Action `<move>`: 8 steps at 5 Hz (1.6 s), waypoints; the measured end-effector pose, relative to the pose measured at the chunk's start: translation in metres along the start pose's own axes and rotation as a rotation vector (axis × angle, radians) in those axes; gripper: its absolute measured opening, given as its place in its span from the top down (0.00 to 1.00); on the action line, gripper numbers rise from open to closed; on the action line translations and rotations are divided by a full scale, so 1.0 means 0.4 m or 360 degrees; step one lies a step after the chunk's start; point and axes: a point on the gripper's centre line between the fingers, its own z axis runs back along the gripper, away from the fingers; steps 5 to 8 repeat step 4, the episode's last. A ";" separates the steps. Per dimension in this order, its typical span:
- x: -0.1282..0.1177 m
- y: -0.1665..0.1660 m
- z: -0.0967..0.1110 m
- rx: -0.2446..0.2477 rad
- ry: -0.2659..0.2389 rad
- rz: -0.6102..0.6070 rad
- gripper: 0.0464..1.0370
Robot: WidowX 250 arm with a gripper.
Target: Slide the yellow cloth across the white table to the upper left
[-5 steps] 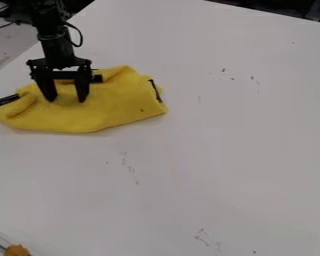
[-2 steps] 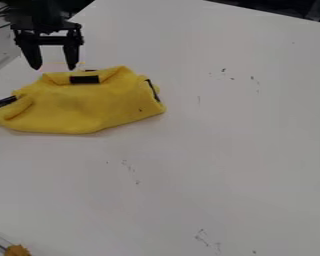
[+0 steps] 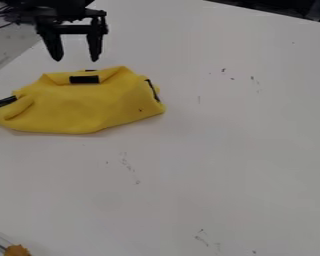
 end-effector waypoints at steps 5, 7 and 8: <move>-0.116 -0.317 0.077 -0.0044 0.0002 -0.0153 0.04; -0.116 -0.317 0.077 -0.0044 0.0002 -0.0153 0.04; -0.116 -0.317 0.077 -0.0044 0.0002 -0.0153 0.04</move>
